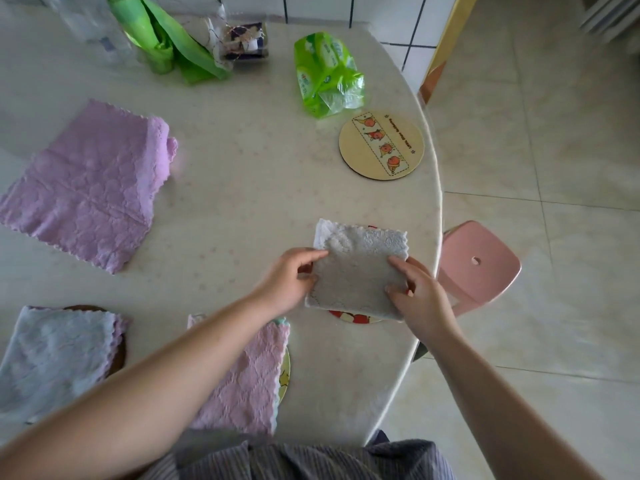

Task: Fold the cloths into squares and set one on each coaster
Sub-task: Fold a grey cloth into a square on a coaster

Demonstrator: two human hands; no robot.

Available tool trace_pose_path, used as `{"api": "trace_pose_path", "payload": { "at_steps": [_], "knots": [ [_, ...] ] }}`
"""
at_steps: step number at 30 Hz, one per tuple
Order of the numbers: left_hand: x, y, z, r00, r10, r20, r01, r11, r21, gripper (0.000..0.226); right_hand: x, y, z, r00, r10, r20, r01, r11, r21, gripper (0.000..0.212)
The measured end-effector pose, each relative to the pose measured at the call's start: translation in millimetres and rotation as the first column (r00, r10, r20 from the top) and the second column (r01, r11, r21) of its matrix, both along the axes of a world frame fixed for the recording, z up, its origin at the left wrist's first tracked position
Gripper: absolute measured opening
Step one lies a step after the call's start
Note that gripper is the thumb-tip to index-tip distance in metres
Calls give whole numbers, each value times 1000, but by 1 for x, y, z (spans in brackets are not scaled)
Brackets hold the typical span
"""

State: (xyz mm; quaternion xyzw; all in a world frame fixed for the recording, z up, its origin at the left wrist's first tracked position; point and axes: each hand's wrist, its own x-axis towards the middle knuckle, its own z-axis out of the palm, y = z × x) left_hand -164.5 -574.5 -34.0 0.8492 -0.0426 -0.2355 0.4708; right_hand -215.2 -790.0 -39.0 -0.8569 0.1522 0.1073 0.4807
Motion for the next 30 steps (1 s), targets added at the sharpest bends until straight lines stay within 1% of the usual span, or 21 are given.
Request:
{"api": "trace_pose_path", "payload": {
  "at_steps": [2,3,4,5,6,7,8,9,10,11,12,14,15,17,19,20,22,24,27,30],
  "knots": [
    [-2,-1,1,998,-25,60,21,997,73,44,-1,0,-1,1000,8,14,-7,999,-45,50],
    [-4,0,1,988,-64,143,41,987,157,46,-1,1,0,999,17,34,-14,996,-85,50],
    [-7,1,2,957,-145,250,74,958,276,49,-3,2,2,997,36,64,-26,990,-141,50],
    [-10,2,3,899,-262,352,110,911,397,50,-3,3,3,992,71,101,-48,975,-215,50],
    [-12,3,2,824,-382,419,146,858,493,50,-4,3,4,983,125,136,-79,951,-298,50],
    [-13,3,1,763,-475,438,189,812,552,50,-5,3,4,969,195,155,-125,919,-375,49],
    [-15,2,0,724,-545,424,231,769,596,52,-4,4,4,953,268,144,-181,880,-439,49],
    [-16,2,-1,718,-585,376,273,734,621,56,-3,4,3,939,331,94,-247,838,-486,50],
    [-15,2,-3,740,-591,322,298,717,631,59,-1,4,3,928,372,19,-312,802,-510,53],
    [-14,3,-5,777,-585,234,335,697,634,62,1,4,2,918,393,-54,-363,776,-517,56],
    [-13,4,-7,792,-585,174,360,677,642,64,3,3,0,908,407,-104,-399,757,-517,59],
    [-11,5,-6,792,-598,122,385,646,659,66,4,1,0,890,429,-156,-443,729,-522,62],
    [-10,5,-4,793,-600,109,397,644,654,66,5,0,1,882,438,-173,-458,713,-531,62],
    [-8,6,-1,807,-581,104,401,669,626,67,7,3,8,884,436,-168,-449,693,-564,60],
    [-11,15,3,837,-521,170,348,745,569,61,9,12,19,909,408,-84,-374,710,-597,53],
    [-13,24,7,856,-468,218,301,797,524,56,10,21,25,915,402,-37,-340,719,-607,51],
    [-17,53,13,894,-329,305,187,892,412,44,12,47,36,898,438,35,-329,724,-606,46],
    [-21,95,18,924,-191,331,84,947,311,36,14,84,44,863,498,86,-369,737,-567,40],
    [-24,171,20,937,-39,346,-42,974,222,41,18,148,50,810,576,111,-456,737,-499,37],
    [-22,242,21,947,81,310,-157,960,230,34,25,213,47,768,635,88,-534,709,-460,36]
  ]
}}
